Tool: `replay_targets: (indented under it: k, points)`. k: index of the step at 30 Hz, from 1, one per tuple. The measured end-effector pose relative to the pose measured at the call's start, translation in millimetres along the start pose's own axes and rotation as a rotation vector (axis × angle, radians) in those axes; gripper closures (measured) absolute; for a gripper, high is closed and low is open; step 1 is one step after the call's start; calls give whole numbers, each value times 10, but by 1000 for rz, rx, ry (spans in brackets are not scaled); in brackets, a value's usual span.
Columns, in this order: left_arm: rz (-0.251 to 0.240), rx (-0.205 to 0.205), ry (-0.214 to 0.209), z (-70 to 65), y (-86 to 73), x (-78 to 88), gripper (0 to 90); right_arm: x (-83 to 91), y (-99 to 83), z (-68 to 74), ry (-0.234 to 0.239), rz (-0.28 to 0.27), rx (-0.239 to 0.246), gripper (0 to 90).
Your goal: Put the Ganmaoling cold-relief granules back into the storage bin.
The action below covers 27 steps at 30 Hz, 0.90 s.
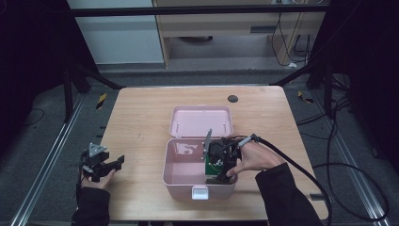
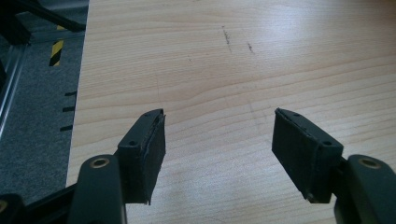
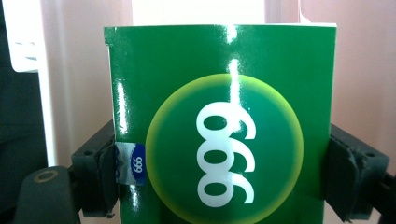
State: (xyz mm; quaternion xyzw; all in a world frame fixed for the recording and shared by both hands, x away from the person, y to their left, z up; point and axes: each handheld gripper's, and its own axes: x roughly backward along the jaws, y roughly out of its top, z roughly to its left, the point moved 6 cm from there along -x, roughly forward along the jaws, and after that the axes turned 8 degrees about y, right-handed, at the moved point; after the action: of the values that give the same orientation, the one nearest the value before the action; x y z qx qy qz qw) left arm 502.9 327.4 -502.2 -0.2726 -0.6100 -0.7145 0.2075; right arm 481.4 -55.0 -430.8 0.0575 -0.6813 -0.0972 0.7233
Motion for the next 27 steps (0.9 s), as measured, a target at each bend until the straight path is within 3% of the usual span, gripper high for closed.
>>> replay_targets:
  k: [17,23,27]
  points:
    - [-1,0,-1,2,1,1,343,-108,37,-14,-10,13,2,138]
    - [-1,1,-1,1,2,1,343,-6,60,1,-9,-48,8,113]
    - [0,0,-1,-1,2,2,343,162,47,15,-44,-87,2,104]
